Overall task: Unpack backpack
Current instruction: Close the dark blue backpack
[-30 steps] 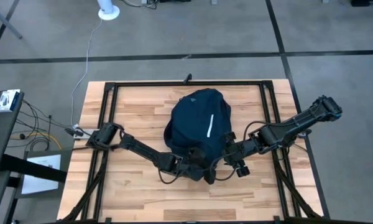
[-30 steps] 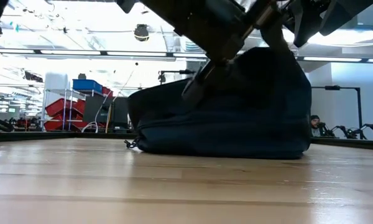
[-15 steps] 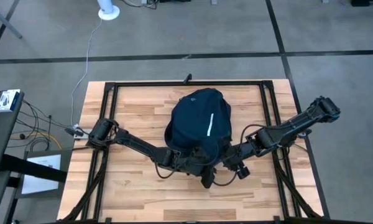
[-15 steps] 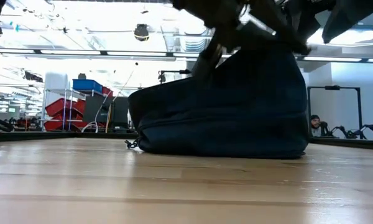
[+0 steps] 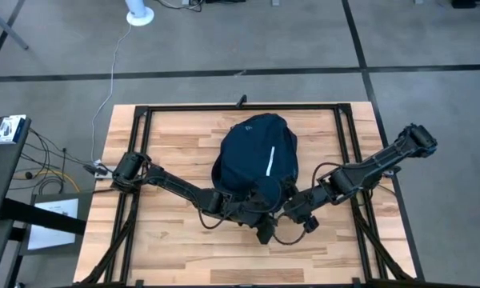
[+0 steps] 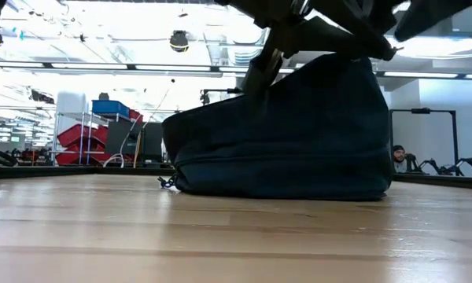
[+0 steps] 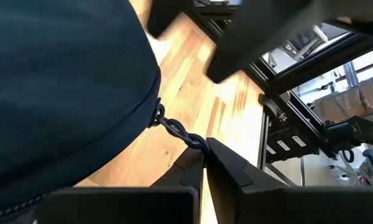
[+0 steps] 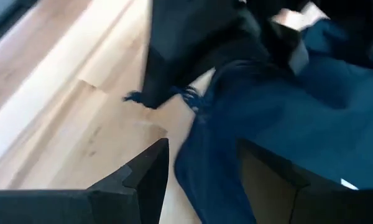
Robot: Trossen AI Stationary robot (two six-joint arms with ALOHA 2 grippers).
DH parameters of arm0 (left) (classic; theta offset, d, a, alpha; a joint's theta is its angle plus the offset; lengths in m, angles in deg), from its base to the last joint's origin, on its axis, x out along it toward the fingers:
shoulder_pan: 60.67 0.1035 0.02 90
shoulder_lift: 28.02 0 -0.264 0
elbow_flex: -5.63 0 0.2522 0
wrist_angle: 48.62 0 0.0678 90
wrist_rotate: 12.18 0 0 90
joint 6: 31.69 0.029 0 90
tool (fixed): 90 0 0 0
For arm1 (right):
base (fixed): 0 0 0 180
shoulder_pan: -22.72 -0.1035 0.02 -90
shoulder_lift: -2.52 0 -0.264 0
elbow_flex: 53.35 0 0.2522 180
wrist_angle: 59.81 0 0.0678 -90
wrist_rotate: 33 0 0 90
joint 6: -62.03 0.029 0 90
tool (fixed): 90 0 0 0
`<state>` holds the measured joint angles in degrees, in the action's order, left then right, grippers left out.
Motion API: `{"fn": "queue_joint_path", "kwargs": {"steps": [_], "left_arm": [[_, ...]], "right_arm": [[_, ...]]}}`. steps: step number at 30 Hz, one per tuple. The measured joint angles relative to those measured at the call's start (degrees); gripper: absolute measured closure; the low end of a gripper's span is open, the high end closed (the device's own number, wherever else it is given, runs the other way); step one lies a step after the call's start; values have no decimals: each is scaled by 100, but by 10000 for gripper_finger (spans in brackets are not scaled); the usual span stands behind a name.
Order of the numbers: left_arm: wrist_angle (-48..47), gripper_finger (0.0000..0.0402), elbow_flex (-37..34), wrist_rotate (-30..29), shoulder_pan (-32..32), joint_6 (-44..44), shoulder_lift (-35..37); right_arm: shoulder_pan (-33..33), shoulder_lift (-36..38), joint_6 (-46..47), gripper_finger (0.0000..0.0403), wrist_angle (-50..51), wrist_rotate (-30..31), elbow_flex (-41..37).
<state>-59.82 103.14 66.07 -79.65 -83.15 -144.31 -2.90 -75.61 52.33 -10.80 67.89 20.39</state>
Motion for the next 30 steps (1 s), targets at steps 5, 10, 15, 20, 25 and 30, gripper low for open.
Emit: {"fn": "queue_joint_path", "kwargs": {"steps": [5,10,15,20,25,30], "left_arm": [[1,401,0,4,0,2,0],[166,401,4,2,6,46,0],[105,401,4,2,9,46,0],[49,401,4,4,27,45,0],[36,401,4,4,31,48,0],[78,401,4,4,33,48,0]], "right_arm": [[109,2,1,227,-235,587,-39],[98,-103,-359,227,-482,582,-254],[77,-76,-338,227,-261,576,-320],[-142,148,-190,227,-355,574,-316],[-345,101,-10,227,-307,538,-321],[-401,2,107,227,-304,440,-323]]}}
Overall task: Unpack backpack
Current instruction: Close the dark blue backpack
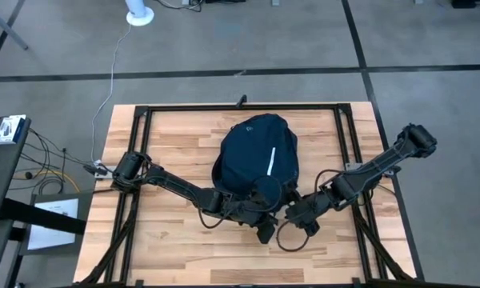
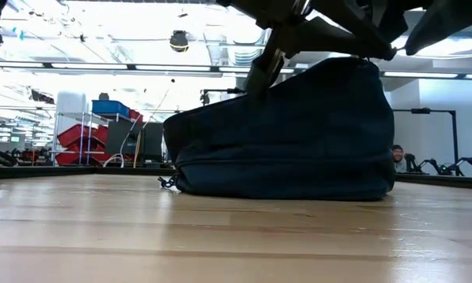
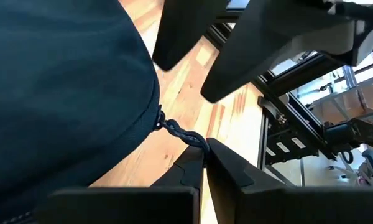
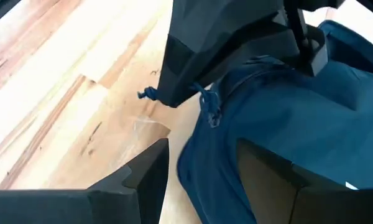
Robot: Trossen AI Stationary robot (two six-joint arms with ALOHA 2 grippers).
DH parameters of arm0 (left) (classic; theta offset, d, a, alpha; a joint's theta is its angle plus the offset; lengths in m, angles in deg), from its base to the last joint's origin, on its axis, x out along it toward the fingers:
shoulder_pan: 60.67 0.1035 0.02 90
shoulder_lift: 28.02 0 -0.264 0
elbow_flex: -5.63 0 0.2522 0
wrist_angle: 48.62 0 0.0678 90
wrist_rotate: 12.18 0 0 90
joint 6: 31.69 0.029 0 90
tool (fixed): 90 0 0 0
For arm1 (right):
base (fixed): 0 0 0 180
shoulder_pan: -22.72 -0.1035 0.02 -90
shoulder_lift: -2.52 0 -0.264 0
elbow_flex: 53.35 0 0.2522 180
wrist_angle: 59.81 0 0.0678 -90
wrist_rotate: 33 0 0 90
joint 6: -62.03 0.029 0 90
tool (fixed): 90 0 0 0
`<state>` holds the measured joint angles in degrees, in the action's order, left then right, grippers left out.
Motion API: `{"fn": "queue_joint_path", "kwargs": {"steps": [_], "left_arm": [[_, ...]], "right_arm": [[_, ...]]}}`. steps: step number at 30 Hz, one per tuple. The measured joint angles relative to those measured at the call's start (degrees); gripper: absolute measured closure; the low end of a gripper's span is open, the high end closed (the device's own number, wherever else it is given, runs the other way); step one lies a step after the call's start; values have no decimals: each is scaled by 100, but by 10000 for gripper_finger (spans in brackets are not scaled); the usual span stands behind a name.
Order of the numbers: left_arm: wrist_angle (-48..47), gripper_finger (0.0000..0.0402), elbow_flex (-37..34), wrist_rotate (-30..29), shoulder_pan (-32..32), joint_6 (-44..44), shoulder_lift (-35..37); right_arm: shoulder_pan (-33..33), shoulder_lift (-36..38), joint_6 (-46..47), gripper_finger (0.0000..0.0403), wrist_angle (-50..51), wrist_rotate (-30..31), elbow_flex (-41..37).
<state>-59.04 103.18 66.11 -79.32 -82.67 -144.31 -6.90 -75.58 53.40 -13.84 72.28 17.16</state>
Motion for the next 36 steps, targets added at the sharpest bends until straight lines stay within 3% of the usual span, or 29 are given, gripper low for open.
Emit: {"fn": "queue_joint_path", "kwargs": {"steps": [4,11,18,31,36], "left_arm": [[123,401,0,-1,0,1,0],[152,402,-5,-6,2,23,70],[-66,402,-4,104,-63,35,118],[-1038,401,9,450,-259,-223,352],[-2413,401,4,548,-328,-242,676]], "right_arm": [[137,-128,-107,227,-452,-3,-61],[281,-451,-271,249,-309,156,-95],[225,-488,66,388,-240,272,-92],[-16,87,587,402,647,248,-86],[-85,92,840,402,1292,278,-79]]}}
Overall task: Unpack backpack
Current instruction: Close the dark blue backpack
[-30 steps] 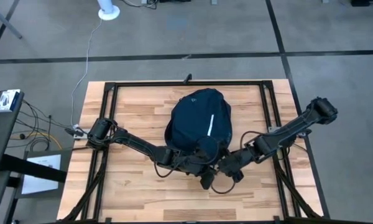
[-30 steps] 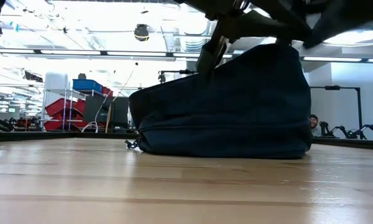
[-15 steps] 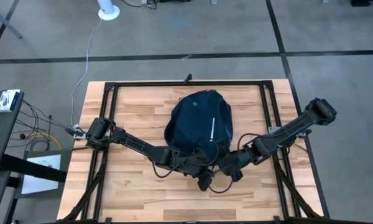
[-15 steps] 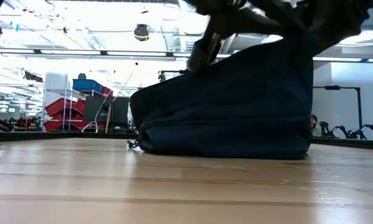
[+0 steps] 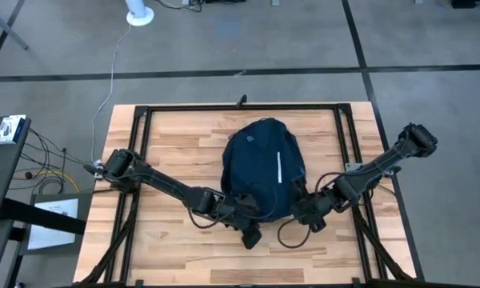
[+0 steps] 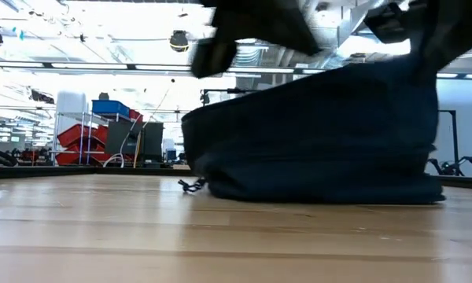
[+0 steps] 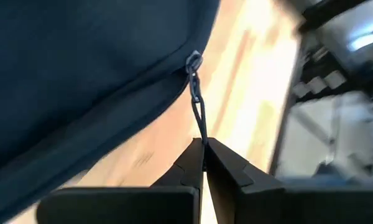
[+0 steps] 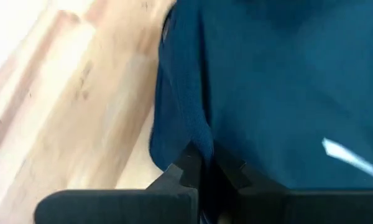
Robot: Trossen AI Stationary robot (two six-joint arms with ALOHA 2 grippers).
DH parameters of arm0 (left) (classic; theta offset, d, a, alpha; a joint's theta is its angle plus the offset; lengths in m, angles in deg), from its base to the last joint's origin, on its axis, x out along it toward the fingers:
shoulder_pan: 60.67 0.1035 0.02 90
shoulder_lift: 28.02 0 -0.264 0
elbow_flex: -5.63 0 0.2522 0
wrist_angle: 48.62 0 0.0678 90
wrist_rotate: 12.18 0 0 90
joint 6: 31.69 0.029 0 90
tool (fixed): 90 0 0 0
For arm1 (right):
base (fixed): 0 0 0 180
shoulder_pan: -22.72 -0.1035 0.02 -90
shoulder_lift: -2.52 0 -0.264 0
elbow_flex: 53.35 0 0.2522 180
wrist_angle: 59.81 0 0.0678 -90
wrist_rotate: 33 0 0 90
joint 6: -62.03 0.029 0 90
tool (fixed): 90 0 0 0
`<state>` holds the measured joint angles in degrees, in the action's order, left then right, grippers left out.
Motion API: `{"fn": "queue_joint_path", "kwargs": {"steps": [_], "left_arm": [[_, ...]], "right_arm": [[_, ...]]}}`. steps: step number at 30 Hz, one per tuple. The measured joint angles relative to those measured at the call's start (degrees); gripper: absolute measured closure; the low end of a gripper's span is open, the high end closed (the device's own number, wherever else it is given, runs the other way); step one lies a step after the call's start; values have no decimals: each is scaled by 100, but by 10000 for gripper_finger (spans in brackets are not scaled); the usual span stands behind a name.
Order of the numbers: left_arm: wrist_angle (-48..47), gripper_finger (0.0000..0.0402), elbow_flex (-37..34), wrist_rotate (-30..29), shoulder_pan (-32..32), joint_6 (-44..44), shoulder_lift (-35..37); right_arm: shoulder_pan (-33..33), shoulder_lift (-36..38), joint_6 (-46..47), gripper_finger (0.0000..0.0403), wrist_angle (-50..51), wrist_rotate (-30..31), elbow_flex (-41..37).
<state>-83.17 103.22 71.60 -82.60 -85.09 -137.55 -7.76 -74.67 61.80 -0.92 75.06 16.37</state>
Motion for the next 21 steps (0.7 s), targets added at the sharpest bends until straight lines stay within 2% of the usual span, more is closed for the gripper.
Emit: {"fn": "queue_joint_path", "kwargs": {"steps": [10,18,21], "left_arm": [[-2950,401,-11,-19,12,-602,407],[-3638,401,-6,-906,17,-846,602],[-3723,401,2,-1007,19,-856,699]], "right_arm": [[-173,85,194,402,680,42,-15],[-249,232,340,403,664,36,-13],[-247,232,450,403,753,27,-13]]}}
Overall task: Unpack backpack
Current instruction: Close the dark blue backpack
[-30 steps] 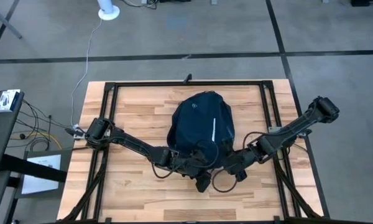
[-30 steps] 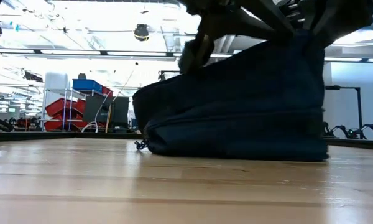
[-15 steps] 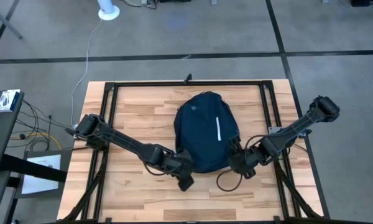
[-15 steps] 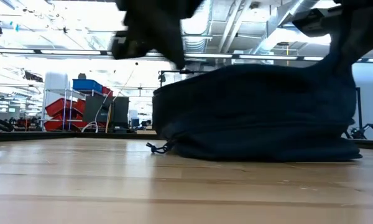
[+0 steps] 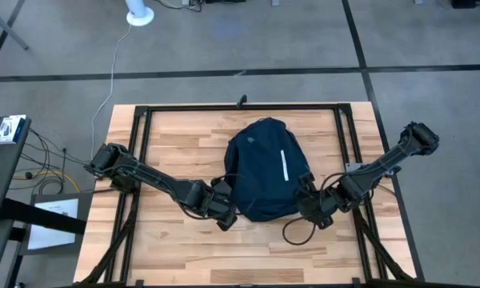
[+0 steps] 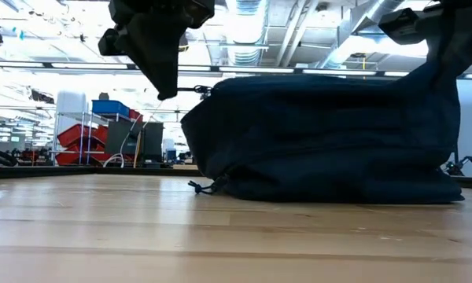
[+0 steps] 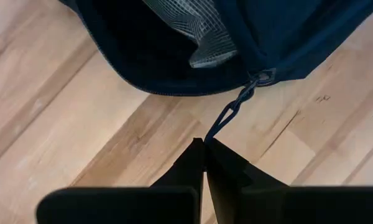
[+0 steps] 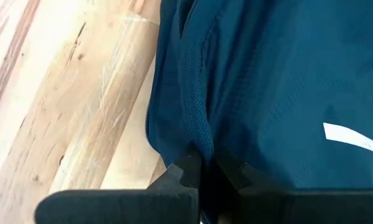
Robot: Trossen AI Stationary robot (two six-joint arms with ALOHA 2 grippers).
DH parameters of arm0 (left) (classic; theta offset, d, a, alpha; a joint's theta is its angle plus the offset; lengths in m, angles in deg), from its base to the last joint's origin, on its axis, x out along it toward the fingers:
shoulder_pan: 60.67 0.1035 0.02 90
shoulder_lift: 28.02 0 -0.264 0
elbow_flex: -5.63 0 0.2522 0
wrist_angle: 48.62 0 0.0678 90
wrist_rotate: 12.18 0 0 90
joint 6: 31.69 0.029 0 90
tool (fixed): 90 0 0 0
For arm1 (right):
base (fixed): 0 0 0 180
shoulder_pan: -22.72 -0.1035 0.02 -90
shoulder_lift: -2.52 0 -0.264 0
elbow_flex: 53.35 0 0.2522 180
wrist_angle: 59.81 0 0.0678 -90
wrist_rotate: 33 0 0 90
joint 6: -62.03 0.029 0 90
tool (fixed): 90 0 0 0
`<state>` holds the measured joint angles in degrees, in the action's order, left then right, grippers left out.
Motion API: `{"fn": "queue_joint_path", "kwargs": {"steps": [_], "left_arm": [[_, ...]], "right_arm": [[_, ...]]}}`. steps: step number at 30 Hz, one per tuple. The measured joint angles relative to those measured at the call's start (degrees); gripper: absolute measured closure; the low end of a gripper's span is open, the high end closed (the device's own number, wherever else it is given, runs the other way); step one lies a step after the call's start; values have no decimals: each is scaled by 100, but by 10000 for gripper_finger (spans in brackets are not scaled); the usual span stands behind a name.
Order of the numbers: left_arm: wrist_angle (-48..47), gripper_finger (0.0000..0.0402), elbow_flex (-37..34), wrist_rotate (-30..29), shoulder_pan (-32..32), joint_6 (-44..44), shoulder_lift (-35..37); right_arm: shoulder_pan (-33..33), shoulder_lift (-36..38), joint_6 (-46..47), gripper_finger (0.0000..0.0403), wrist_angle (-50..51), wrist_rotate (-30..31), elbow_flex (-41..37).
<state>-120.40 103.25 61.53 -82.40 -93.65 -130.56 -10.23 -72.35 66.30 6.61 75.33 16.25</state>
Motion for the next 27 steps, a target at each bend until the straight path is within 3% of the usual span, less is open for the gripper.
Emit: {"fn": "queue_joint_path", "kwargs": {"steps": [4,8,13,20,27], "left_arm": [[-240,401,1,-24,2,-114,144],[207,401,-6,-16,0,214,271],[1127,401,-13,134,27,1272,249],[2266,401,-254,1521,144,2396,214],[2820,401,-249,2642,187,3743,210]], "right_arm": [[0,0,140,403,40,-32,8],[86,-21,668,393,5,-170,-1],[350,-39,1228,315,225,-668,84],[542,-37,1888,202,675,-937,1358],[-106,-127,2568,169,-724,-851,1663]]}}
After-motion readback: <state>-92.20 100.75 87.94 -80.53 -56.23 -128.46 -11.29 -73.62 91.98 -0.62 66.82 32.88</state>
